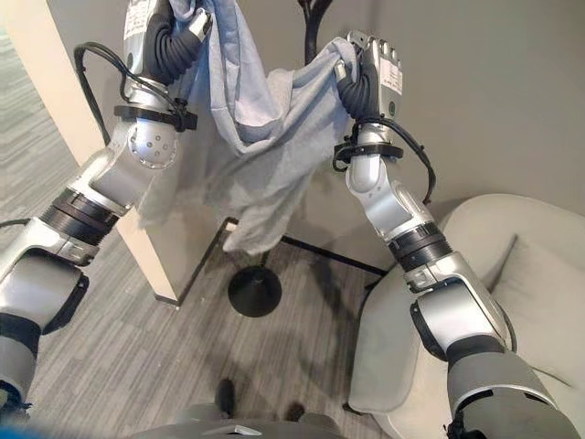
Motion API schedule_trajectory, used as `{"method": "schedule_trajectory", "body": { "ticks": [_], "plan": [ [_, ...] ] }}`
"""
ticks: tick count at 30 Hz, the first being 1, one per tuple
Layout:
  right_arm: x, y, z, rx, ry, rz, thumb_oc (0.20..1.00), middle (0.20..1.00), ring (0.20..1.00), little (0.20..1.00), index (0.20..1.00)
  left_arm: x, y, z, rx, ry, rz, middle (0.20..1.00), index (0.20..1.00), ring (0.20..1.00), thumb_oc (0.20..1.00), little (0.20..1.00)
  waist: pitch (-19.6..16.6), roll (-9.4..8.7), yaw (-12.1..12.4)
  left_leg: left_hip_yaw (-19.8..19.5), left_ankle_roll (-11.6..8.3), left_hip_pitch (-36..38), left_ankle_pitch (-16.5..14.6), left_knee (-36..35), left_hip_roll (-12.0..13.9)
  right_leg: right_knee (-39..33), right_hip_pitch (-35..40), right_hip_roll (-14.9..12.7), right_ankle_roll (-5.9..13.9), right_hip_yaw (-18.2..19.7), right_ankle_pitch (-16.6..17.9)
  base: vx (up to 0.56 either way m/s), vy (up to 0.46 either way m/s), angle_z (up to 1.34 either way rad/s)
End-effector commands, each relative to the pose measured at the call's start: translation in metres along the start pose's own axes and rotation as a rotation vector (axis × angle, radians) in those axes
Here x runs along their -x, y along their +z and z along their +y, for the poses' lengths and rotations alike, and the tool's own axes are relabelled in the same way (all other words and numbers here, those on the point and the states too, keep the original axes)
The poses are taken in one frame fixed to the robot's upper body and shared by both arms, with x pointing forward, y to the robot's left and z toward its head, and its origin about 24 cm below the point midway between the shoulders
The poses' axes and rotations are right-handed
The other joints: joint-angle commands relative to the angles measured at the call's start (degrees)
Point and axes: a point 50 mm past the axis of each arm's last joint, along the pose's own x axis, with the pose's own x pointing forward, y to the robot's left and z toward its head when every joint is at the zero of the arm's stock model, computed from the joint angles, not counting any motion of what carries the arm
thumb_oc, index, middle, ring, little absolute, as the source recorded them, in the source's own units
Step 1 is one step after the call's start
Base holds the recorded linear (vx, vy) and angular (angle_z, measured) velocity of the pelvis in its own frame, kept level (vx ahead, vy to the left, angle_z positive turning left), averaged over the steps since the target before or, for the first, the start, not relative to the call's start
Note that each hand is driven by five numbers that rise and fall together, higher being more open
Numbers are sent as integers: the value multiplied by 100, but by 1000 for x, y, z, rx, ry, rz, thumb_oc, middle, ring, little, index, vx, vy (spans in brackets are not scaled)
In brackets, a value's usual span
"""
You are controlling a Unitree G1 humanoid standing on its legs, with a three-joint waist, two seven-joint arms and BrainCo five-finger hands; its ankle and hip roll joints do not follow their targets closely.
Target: Hang the clothes on the sofa on the clothes rack.
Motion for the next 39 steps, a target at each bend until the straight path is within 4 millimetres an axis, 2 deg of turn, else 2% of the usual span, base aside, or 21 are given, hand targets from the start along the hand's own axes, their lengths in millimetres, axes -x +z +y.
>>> {"method": "schedule_trajectory", "body": {
  "ticks": [1,3,8,13,21,23,28,30,33,34,35,37,39],
  "plan": [
    [-26,2,-24,51,-88,-54,200,200,200,200,200,-18,5,12,-29,51,-50,200,200,200,200,200,-362,-27,323,187,-856,-112,-356,98,249,38,345,-249,311,-94,97,149,-77,76],
    [-28,5,-25,48,-87,-64,200,200,200,200,200,-18,5,13,-26,51,-46,200,200,200,200,200,-482,-22,313,139,-841,-29,-428,44,256,-132,422,-221,343,-78,198,135,-80,38],
    [-23,5,-19,37,-59,-60,200,200,200,200,200,-15,1,12,-28,51,-26,200,200,200,200,200,-627,-26,266,115,-828,152,-503,-16,297,-298,639,-208,365,-198,200,89,-51,5],
    [-22,5,-20,33,-57,-66,200,200,200,200,200,-14,2,11,-28,42,-34,200,200,200,200,200,-588,-61,182,171,-856,37,-588,254,309,-312,701,-263,398,-358,207,5,-4,10],
    [-17,5,-12,20,-32,-58,200,200,200,200,200,-11,1,9,-24,26,-30,200,200,200,200,200,-735,66,135,275,-748,172,-683,186,255,-272,808,-400,448,-386,170,23,71,7],
    [-19,8,-13,13,-40,-61,200,200,200,200,200,-13,2,11,-21,37,-35,200,200,200,200,200,-684,130,130,258,-697,136,-728,287,216,-30,703,-483,484,-375,135,-26,121,1],
    [-20,10,-12,3,-36,-59,200,200,200,200,200,-16,6,15,-19,48,-52,200,200,200,200,200,-463,217,104,280,-588,116,-784,458,226,1108,294,-596,380,-268,-103,-28,50,-8],
    [-23,12,-14,14,-42,-69,200,200,200,200,200,-17,8,13,-6,48,-55,200,200,200,200,200,-427,227,110,194,-644,138,-803,451,288,1159,227,-664,374,-140,-147,63,-129,0],
    [-32,17,-21,19,-80,-85,200,200,200,200,200,-21,16,12,14,59,-77,200,200,200,200,200,-361,315,92,24,-793,132,-811,428,576,902,-32,-1002,400,55,69,67,-234,19],
    [-32,17,-21,20,-81,-86,200,200,200,200,200,-22,16,12,14,61,-77,200,200,200,200,200,-367,332,82,9,-802,116,-819,431,591,898,-37,-988,397,39,68,109,-243,18],
    [-36,19,-26,31,-101,-101,200,200,200,200,200,-23,18,14,23,75,-91,200,200,200,200,200,-319,340,71,-112,-914,178,-875,394,693,626,-190,-1230,462,143,286,146,-274,13],
    [-40,20,-31,44,-125,-115,200,200,200,200,200,-24,21,14,35,90,-96,200,200,200,200,200,-283,244,40,-275,-1045,335,-938,244,784,337,-287,-1261,588,259,457,202,-365,37],
    [-41,16,-37,79,-133,-120,200,200,200,200,200,-24,25,15,35,86,-121,200,200,200,200,200,-296,183,20,-351,-1101,336,-958,216,804,141,-119,-1252,634,217,426,95,-215,58]
  ]
}}
